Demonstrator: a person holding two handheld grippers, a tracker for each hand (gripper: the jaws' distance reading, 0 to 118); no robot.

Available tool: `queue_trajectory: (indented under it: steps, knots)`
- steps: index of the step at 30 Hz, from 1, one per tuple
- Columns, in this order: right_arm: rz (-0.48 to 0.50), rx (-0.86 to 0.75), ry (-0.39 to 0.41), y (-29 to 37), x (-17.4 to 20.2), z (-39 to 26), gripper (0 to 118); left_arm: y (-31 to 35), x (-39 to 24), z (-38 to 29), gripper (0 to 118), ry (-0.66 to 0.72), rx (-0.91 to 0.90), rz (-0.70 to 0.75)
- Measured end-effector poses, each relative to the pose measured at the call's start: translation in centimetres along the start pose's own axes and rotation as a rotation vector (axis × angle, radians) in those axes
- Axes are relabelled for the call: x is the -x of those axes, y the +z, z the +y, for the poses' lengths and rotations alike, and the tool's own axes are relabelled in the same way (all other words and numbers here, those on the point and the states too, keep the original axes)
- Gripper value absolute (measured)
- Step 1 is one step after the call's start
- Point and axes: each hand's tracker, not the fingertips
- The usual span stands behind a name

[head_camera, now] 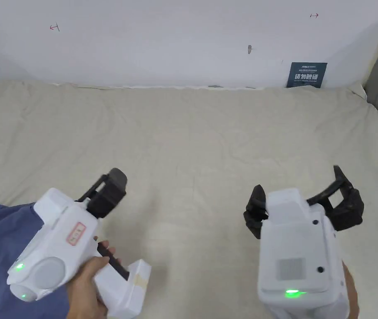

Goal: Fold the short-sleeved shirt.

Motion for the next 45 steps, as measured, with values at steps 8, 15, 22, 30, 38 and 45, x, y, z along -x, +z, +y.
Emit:
queue_trajectory:
  steps: [8, 15, 22, 30, 38, 45]
  knots:
    - [-0.147, -0.183, 0.31, 1.2, 2.4, 0.5, 118, 0.6, 0.4, 0.3, 118, 0.216, -0.019, -0.034]
    - [0.112, 0.083, -0.346, -0.4, -1.9, -0.4, 118, 1.0, -4.9, -2.5, 118, -0.871, -0.177, 0.155]
    - [0.2, 0.185, -0.613, -0.9, -2.6, -2.2, 118, 0.8, -4.5, -5.3, 118, -1.125, -0.209, 0.188]
    - [0.211, 0.175, -0.586, -0.7, -2.4, -2.0, 118, 0.7, -4.2, -4.7, 118, -1.09, -0.206, 0.183]
    - [0.21, 0.179, -0.591, -0.8, -2.6, -2.0, 117, 0.8, -4.0, -4.5, 118, -1.08, -0.214, 0.19]
    - [0.206, 0.181, -0.593, -0.9, -2.8, -2.1, 117, 0.8, -4.0, -4.4, 118, -1.086, -0.217, 0.191]
